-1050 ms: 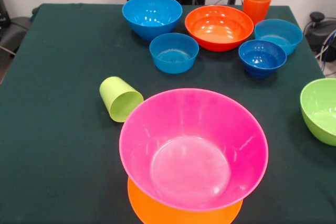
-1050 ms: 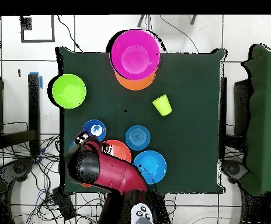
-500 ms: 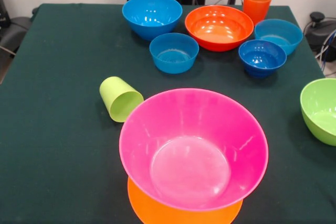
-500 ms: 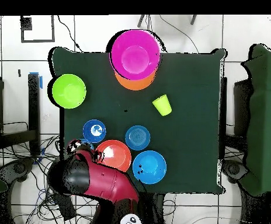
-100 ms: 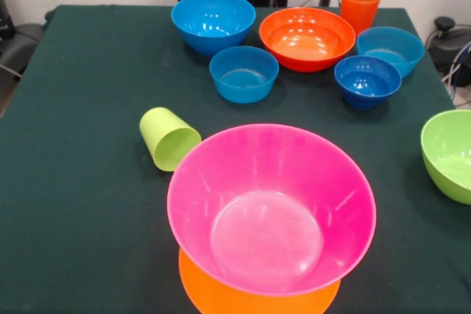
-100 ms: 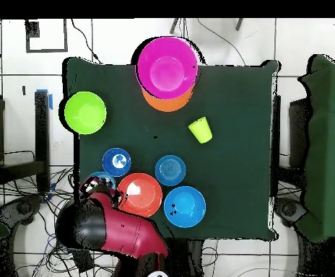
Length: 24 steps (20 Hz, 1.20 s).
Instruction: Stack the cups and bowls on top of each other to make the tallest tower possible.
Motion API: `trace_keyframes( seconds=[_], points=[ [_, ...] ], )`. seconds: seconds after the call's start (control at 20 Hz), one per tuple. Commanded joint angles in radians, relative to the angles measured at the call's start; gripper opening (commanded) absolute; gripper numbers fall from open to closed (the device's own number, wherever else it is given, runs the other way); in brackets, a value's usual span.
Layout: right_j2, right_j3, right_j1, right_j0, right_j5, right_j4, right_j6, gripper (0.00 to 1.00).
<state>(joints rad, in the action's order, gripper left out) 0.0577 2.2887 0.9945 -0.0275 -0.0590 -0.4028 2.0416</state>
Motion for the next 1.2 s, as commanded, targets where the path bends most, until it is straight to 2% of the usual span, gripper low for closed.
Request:
trace_keyframes(
  seconds=[0.05,0.15,0.25,0.45,0.65,0.85,0.95,1.05,1.2],
  points=[
    [0.03,0.085,-0.041,-0.036,0.132,0.087,0.18,1.0],
    [0.009,0.09,-0.037,-0.05,0.13,0.083,0.18,1.0],
    [-0.042,0.075,-0.03,-0.086,0.066,0.063,0.154,1.0],
    [-0.058,0.087,-0.001,-0.1,0.028,0.044,0.163,1.0],
    [-0.054,0.104,0.008,-0.1,0.029,0.046,0.168,1.0],
    [-0.079,0.1,-0.032,-0.129,0.051,0.047,0.163,1.0],
    [-0.148,0.066,-0.06,-0.175,0.002,0.05,0.124,1.0],
    [-0.217,0.03,-0.079,-0.211,-0.105,0.063,0.093,1.0],
    [-0.214,0.025,-0.093,-0.185,-0.202,0.084,0.077,1.0]
  ],
)
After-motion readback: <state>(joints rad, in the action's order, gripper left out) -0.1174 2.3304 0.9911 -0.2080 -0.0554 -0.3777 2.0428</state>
